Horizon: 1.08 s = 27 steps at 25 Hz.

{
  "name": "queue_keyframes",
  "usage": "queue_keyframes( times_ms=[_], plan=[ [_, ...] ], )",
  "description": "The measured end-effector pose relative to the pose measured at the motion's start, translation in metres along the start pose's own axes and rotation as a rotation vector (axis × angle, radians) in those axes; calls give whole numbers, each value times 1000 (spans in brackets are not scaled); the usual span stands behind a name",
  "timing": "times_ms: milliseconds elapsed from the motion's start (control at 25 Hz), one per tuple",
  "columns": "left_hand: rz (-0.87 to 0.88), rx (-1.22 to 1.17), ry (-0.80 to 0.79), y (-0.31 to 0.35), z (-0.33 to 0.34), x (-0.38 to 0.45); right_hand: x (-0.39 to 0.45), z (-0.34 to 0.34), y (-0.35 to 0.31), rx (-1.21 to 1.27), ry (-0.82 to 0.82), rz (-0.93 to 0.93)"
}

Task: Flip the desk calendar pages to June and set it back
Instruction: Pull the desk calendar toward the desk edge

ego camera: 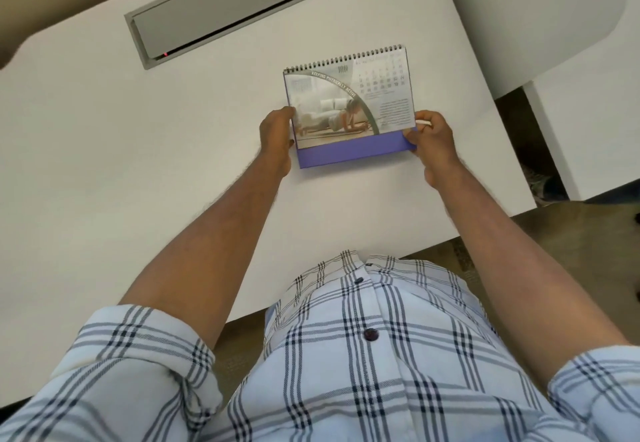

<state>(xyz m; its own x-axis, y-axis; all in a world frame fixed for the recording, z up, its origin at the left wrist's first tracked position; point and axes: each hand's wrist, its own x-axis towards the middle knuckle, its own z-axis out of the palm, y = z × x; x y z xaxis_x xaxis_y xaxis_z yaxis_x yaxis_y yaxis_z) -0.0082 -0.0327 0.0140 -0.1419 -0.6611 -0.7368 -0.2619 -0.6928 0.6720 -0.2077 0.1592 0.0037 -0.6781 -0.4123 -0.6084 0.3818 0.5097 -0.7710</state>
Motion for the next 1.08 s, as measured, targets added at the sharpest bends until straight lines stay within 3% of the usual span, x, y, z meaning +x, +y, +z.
queue_keyframes(
  times_ms=[320, 560, 800, 1080],
  plan=[
    [174, -35, -54, 6, -109, -19, -64, 65, 7, -52, -150, -117],
    [226, -103, 122, -13, -182, -36, -104, 131, 19, -209, -209, -249],
    [199, -197, 138, -38, -255, -47, -139, 179, 54, -339, -244, -323],
    [146, -348, 46, -45, -301, -43, -171, 226, 95, -407, -174, -415]
  ],
)
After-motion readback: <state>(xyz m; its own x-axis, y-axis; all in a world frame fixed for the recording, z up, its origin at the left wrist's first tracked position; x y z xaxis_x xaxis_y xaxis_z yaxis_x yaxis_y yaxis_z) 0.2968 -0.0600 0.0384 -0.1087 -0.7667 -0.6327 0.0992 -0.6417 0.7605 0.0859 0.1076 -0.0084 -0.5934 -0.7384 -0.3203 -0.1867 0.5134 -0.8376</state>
